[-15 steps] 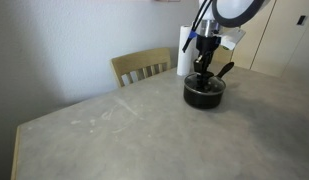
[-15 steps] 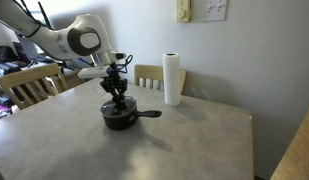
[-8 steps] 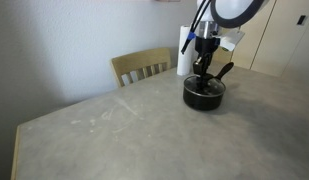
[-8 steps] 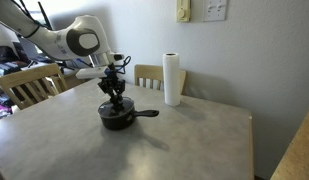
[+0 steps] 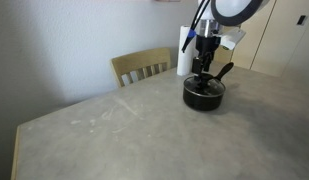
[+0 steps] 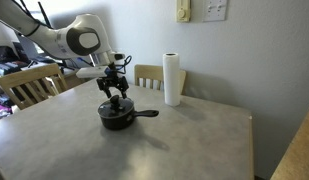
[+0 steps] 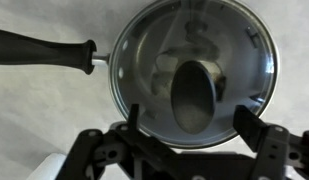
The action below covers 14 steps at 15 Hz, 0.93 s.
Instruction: Put the lid on the black pot, remove the lid from the black pot, put the lid back on the black pot
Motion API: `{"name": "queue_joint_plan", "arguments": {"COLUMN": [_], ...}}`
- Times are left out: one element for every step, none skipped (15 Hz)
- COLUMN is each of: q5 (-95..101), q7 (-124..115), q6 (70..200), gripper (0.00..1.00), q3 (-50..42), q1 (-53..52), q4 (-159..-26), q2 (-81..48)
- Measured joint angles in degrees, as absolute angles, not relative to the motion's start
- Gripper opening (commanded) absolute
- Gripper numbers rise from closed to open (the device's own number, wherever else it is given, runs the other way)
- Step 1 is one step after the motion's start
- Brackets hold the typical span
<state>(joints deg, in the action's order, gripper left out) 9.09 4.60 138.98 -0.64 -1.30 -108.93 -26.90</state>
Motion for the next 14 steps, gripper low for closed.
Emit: {"name": "queue_joint_plan", "arguments": {"q5": [8.0,6.7,5.3,3.9,2.5,1.2,-0.1,-1.6,-3.2,-4.7,-5.9,-6.6,-6.7,-6.8], "q7": [4.9,5.7,6.7,8.0,9.4,11.0,12.6,14.6,16.6,18.3,19.7,20.5,20.7,20.7], "q6": [138.8,138.3,137.8,137.2,136.7,136.5,136.3,136.1,135.9,135.6,135.1,134.7,134.6,134.6], "gripper": [1.0,1.0,1.0,1.0,1.0,1.0,1.0,1.0,1.0,1.0,1.0,1.0,1.0,1.0], "q3": [-0.6,-0.5,-0.3,0.0,0.3,0.6,1.0,1.4,1.9,2.4,2.7,2.9,3.0,3.0], "q1": [-1.0,-0.6,-0.1,0.5,1.1,1.8,2.4,3.0,3.6,4.0,4.2,4.2,4.2,4.2], "q4": [-108.9,-108.9,-108.9,-108.9,-109.0,-109.1,-109.3,-109.6,-110.1,-110.9,-111.8,-112.7,-113.5,-114.0], "q2": [-26.6,-26.2,-25.6,-24.9,-24.1,-23.2,-22.2,-21.2,-20.0,-18.6,-17.1,-15.8,-14.8,-14.2]}}
